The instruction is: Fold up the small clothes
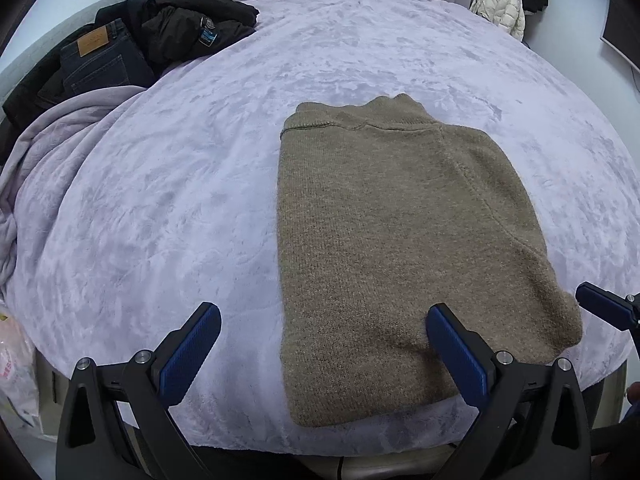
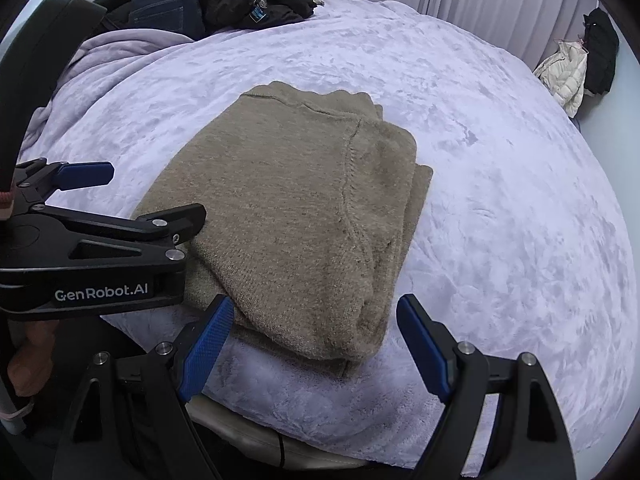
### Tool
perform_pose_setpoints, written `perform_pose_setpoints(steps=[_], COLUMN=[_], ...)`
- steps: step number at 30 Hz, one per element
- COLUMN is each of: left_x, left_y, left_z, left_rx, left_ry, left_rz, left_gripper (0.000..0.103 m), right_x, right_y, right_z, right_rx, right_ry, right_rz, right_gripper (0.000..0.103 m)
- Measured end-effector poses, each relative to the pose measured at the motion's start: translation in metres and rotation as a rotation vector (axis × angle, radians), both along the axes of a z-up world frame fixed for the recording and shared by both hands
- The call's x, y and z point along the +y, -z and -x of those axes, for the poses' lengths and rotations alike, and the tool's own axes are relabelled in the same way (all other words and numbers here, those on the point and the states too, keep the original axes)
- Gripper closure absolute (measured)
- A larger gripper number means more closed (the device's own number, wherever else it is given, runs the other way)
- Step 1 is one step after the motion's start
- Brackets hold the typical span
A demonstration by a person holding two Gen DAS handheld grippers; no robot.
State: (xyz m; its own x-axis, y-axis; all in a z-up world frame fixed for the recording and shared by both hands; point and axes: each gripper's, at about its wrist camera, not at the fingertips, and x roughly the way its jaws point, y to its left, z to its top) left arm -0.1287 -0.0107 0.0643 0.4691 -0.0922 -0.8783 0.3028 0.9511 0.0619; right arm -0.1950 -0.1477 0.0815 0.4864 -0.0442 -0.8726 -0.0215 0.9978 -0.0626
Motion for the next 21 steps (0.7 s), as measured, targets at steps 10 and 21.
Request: perform_pose_setpoints(steps=[10,21], left_x=[0.001,0.002], left_y=[0.003,0.008], left_z=[-0.008,-0.019], left_rx=[0.039,0.066], left_ry=[0.000,-0.001], left_rz=[0.012,0.039], left_gripper=[0.000,0.000], right_x=[0.004,0.002], right_y=[0.001,0.003], right_z=[-0.012,-0.023], right_rx=[0.038,0.065], right_ry=[-0.010,-0.002], right_rz=[0.025,0.024], right_gripper=[0.017,0.017])
